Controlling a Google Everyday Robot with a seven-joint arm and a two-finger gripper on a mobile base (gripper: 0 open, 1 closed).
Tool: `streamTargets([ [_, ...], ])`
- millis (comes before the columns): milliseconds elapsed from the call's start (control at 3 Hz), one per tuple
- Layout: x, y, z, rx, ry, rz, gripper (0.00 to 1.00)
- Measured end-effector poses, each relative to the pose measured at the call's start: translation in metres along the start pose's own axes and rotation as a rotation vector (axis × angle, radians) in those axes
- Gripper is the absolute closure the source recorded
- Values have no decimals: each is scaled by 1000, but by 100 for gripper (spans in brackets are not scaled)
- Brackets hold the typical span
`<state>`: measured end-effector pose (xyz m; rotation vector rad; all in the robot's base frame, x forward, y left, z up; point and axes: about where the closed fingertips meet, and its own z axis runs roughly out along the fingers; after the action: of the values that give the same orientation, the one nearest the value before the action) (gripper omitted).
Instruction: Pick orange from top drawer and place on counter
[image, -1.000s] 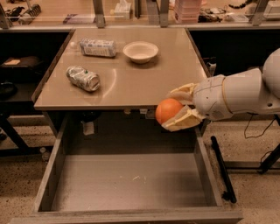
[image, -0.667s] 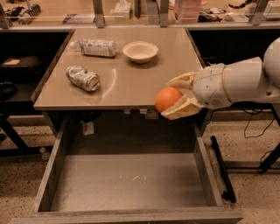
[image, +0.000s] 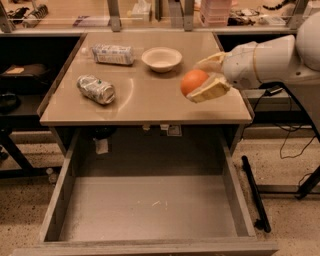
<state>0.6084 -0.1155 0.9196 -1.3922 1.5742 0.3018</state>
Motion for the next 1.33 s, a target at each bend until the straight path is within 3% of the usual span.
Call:
streamTargets([
  [333, 8, -41, 20, 6, -11, 51, 100],
  [667, 18, -68, 45, 13, 17, 81, 100],
  [1000, 20, -82, 59, 49, 68, 64, 100],
  [1333, 39, -79, 82, 100, 123, 57, 100],
])
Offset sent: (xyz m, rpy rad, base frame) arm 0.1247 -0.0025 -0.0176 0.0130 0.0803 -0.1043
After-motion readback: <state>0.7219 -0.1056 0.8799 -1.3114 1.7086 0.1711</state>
